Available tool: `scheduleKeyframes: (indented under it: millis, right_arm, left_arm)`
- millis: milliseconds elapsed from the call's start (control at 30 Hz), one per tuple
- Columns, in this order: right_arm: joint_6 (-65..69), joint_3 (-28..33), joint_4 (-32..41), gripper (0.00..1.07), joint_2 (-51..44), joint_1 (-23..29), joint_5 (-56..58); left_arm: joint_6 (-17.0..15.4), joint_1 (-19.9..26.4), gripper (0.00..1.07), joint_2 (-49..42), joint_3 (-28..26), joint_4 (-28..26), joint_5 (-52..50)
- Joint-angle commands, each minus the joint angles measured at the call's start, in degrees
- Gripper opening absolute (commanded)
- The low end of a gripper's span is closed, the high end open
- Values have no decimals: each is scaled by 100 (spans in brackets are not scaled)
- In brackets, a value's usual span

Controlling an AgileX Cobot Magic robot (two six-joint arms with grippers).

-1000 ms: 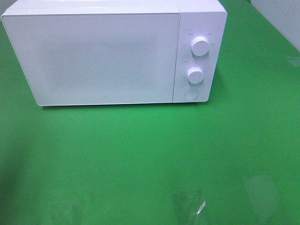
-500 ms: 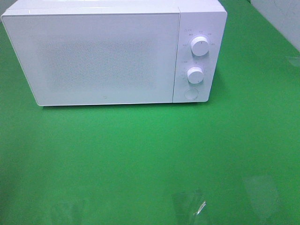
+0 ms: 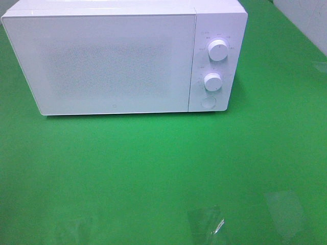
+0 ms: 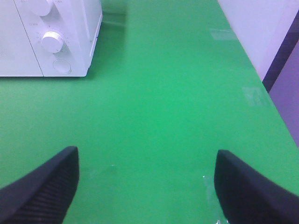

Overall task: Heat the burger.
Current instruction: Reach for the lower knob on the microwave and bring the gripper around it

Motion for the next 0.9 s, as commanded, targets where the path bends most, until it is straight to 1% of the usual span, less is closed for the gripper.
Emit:
scheduleKeyframes:
  millis: [33,67,100,133,167,200,233,300,433,900]
  right_arm:
    - [-34,11,-11,76,-160,-17,-69]
    - [-34,11,-11,76,-160,-17,-69]
    - [-34,11,-11,76,-160,-17,-69]
    - [-34,11,-11,76,-160,-17,-69]
    - [-34,11,-11,76,-160,-17,-69]
    - [-34,11,-11,76,-160,-17,-69]
    - [-34,11,-11,76,-160,-17,-69]
    - [-34,11,-11,76,-160,-17,-69]
    - [-34,11,-11,76,-160,-17,-69]
    - [-34,11,-11,76,-160,-17,-69]
  left_arm:
    - [-6,17,100,-395,29,-57,-86]
    - [6,92,100,-613,29,-57,-86]
    - [6,92,100,-613,29,-57,-86]
    - [0,235,100,-865,29,-57,-86]
    - [0,235,100,-865,29,-57,-86]
    - [0,424,100,-1157,29,-57,-86]
    - [0,424,100,-1157,29,-57,-86]
    - [0,642,100,-1541,29,-57,-86]
    - [0,653,100,-1902,29,-57,-86]
    - [0,653,100,-1851,29,-57,-97]
